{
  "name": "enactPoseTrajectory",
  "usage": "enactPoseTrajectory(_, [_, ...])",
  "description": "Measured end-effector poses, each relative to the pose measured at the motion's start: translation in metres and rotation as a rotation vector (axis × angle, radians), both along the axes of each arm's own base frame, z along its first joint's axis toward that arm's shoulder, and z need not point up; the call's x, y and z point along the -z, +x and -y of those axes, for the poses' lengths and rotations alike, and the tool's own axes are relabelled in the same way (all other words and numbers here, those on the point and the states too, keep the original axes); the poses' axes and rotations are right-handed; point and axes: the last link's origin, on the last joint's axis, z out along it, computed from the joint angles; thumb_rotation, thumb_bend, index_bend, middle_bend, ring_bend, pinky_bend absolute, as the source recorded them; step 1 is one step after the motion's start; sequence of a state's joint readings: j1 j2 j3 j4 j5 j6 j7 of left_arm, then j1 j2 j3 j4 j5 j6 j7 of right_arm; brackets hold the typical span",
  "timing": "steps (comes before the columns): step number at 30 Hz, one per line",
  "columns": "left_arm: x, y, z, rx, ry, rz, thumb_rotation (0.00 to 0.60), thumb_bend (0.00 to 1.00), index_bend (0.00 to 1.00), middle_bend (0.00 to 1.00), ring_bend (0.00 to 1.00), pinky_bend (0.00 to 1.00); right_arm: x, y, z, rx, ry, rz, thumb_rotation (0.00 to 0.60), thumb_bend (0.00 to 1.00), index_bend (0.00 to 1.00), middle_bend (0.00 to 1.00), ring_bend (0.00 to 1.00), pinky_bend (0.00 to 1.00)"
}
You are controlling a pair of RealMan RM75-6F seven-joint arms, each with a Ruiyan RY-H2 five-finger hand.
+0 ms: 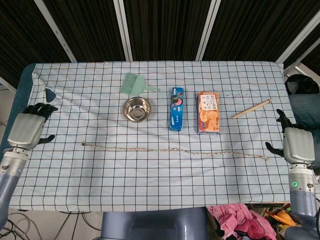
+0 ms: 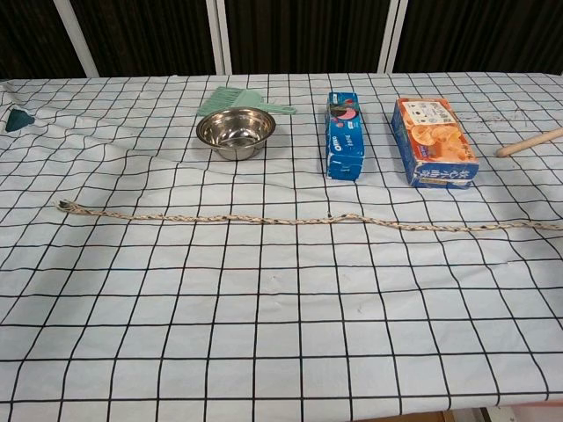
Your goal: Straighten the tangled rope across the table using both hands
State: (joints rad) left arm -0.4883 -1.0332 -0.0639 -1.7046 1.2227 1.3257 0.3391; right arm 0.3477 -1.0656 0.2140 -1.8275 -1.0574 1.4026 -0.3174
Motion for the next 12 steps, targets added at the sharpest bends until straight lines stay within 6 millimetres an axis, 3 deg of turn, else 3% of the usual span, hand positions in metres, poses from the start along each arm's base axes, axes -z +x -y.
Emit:
enactPoseTrajectory(6, [-0.016, -0.037, 0.067, -0.072, 0.102, -0.006, 0.6, 0.11, 0.2, 0.17, 0.07, 0.06, 0.018, -0.002, -0.048, -0.095, -0.03, -0.051, 0.6, 0.13, 0.07, 0.22, 0.36, 0.23])
enactPoseTrajectory(12, [-0.019, -0.054, 0.111, -0.079, 0.121, 0.04, 0.6, 0.11, 0.2, 0.15, 0.06, 0.05, 0.039, -0.019, -0.085, -0.073, 0.005, -0.073, 0.6, 0.13, 0.07, 0.19, 0.35, 0.23])
